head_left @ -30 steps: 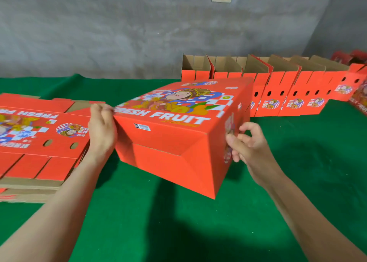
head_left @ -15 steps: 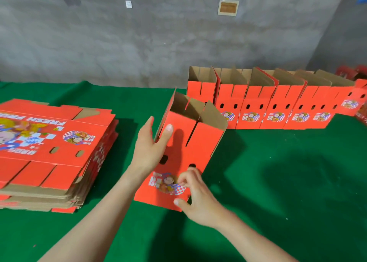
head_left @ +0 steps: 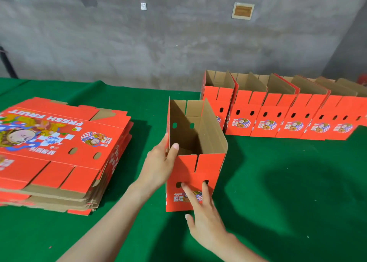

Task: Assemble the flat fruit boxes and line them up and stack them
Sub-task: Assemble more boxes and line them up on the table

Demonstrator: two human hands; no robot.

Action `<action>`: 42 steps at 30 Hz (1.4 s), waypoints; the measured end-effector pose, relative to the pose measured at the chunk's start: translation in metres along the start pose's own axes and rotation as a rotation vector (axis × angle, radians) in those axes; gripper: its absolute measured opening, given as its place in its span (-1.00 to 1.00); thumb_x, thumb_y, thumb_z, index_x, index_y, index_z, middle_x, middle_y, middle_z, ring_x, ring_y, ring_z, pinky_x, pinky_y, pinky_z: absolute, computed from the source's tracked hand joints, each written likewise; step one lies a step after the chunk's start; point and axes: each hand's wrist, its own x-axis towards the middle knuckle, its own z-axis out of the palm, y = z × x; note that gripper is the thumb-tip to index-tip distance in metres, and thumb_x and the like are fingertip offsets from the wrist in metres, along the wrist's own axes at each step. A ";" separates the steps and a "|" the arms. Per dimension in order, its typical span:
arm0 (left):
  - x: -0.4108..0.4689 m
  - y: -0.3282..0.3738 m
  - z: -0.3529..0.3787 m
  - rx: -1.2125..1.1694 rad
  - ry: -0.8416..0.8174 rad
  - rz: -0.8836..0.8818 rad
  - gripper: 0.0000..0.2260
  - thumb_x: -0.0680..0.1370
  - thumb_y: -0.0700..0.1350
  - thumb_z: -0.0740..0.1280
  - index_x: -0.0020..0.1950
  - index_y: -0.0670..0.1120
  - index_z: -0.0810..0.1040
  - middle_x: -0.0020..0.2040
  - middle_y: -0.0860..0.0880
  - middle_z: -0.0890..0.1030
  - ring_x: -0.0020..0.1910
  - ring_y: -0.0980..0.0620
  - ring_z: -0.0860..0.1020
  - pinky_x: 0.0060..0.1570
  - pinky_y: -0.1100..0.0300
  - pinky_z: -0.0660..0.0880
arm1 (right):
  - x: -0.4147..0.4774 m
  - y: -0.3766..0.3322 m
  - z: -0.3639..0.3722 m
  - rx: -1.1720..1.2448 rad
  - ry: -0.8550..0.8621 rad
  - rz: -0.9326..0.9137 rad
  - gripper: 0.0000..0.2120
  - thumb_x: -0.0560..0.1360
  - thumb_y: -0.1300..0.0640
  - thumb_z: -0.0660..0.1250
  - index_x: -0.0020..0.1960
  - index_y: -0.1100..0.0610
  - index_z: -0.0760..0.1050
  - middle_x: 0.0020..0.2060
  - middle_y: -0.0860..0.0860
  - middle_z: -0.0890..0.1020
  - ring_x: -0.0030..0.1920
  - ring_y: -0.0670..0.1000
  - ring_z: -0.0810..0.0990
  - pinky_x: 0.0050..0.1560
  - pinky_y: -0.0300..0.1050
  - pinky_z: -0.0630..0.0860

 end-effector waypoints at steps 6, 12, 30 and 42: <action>0.019 -0.027 -0.012 0.021 -0.153 0.083 -0.54 0.63 0.00 0.14 0.52 -0.06 0.23 0.45 0.02 0.35 0.41 0.18 0.29 0.35 0.39 0.17 | 0.042 0.002 0.004 -0.104 -0.020 0.036 -0.14 0.52 0.07 0.25 0.33 -0.50 -0.35 0.45 0.19 -0.39 0.49 0.25 0.12 0.32 -0.03 0.38; 0.077 -0.080 -0.045 0.251 -0.230 0.138 -0.52 0.64 -0.13 0.16 0.55 0.03 0.12 0.48 -0.05 0.30 0.47 0.02 0.26 0.42 0.25 0.17 | 0.119 -0.006 0.004 -0.167 -0.110 0.112 -0.12 0.52 0.13 0.27 0.42 -0.40 -0.33 0.41 0.26 -0.48 0.49 0.28 0.14 0.30 -0.03 0.41; 0.234 -0.217 -0.061 1.120 -0.223 -0.318 -0.52 0.59 0.06 0.12 0.47 -0.08 0.18 0.49 -0.16 0.15 0.45 -0.20 0.13 0.37 -0.15 0.16 | 0.414 0.029 -0.017 -0.389 -0.098 0.265 0.09 0.43 0.46 0.23 0.40 -0.33 -0.47 0.45 0.32 -0.35 0.51 0.28 0.03 0.09 -0.07 0.53; 0.255 -0.200 -0.044 1.232 -0.303 -0.538 -0.58 0.64 -0.11 0.05 0.50 -0.13 0.14 0.44 -0.21 0.23 0.42 -0.32 0.22 0.26 -0.35 0.30 | 0.424 0.099 -0.061 -0.699 -0.096 0.238 0.04 0.45 0.37 0.25 0.45 -0.26 -0.44 0.47 0.33 0.01 0.14 0.15 0.48 -0.12 -0.10 0.47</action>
